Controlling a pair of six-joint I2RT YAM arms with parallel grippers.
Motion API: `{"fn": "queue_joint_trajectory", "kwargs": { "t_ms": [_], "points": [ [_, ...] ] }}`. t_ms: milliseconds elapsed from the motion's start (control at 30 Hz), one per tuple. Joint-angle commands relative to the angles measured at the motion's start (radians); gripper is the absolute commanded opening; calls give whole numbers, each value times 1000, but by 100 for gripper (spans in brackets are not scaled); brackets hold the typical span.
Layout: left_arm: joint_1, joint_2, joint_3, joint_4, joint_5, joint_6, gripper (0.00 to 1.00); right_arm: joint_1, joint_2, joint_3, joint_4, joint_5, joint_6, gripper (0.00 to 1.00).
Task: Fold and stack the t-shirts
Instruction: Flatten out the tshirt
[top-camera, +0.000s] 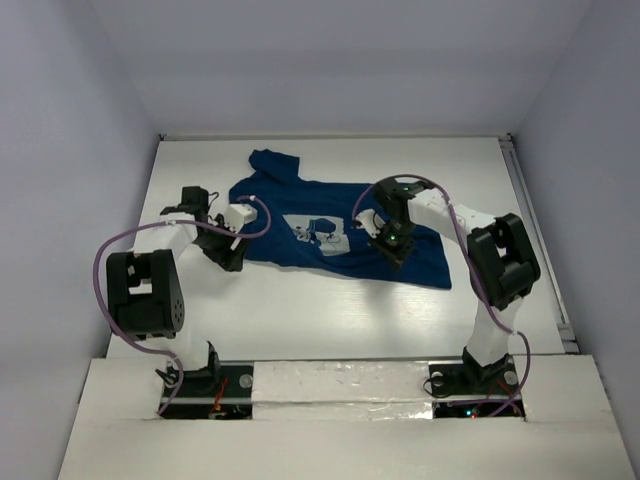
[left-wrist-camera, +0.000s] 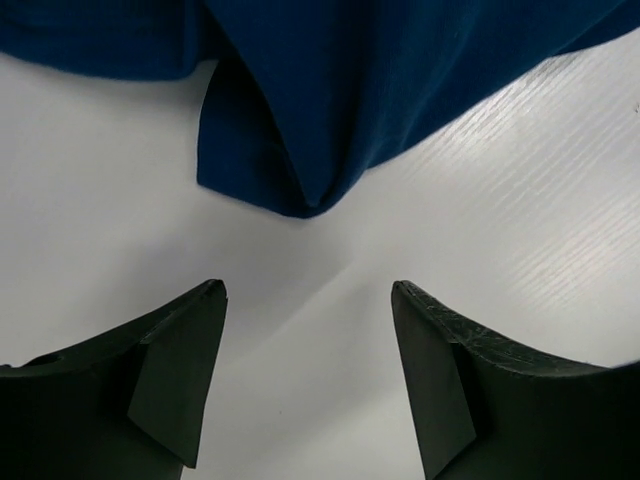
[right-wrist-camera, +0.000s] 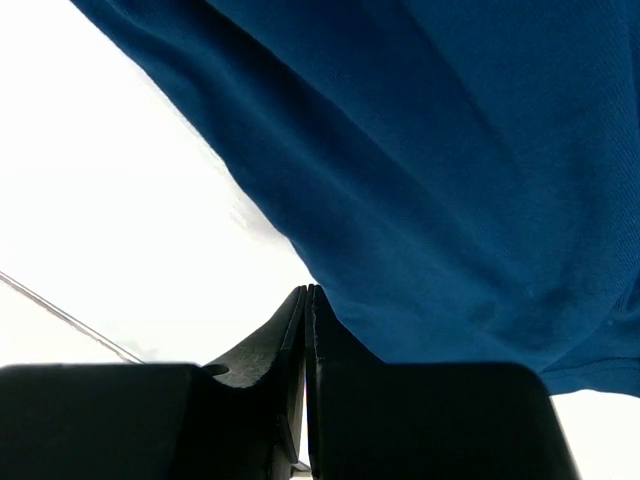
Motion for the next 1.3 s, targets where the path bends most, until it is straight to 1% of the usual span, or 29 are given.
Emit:
{"fn": "queue_joint_trajectory", "kwargs": {
  "t_ms": [0,67,167,367,433,500,633,667,700,767,867,900,967,1000,1067,1100,1133,1167,1200,1267],
  "points": [
    [-21,-44,-20,76,33,-14,64,12,-23,35,-8,-17,9,6],
    [-47,-60,-44,125,30,-13,64,21,-26,33,-7,-20,11,6],
    [-58,-75,-75,188,33,-10,64,21,-27,27,-4,-21,14,6],
    [-69,-31,-95,252,47,-28,62,21,-31,15,-1,-24,17,6],
    [-78,-26,-99,277,53,-37,59,21,-31,15,-1,-27,18,6],
    [-78,-8,-90,274,57,-41,54,21,-29,13,1,-27,20,6],
    [-87,22,-89,283,67,-42,51,21,-34,12,1,-31,20,6],
    [-87,28,-89,286,74,-44,49,21,-34,12,1,-31,20,6],
    [-87,31,-84,284,77,-45,44,21,-32,12,2,-31,20,6],
    [-87,45,-76,269,97,-45,39,21,-31,10,2,-31,20,5],
    [-96,55,-63,244,111,-42,28,21,-34,6,7,-31,18,5],
    [-97,52,-64,243,108,-44,18,21,-35,4,9,-29,18,5],
    [-97,37,-64,237,99,-44,8,21,-31,-7,18,-26,15,5],
    [-97,31,-58,231,99,-41,0,21,-27,-13,22,-23,11,5],
    [-97,0,-41,177,117,-30,0,21,-14,-37,36,2,5,5],
    [-97,-9,-6,145,129,-16,0,21,-8,-47,45,20,6,5],
    [-97,-18,20,73,146,-10,0,21,-4,-56,56,69,9,6],
    [-97,-33,46,36,163,-4,0,21,-6,-62,65,89,14,8],
    [-97,-38,109,-2,207,4,0,21,-8,-67,76,110,20,10],
    [-97,-43,180,-99,286,4,0,21,-18,-64,81,156,29,11]
  ]
}}
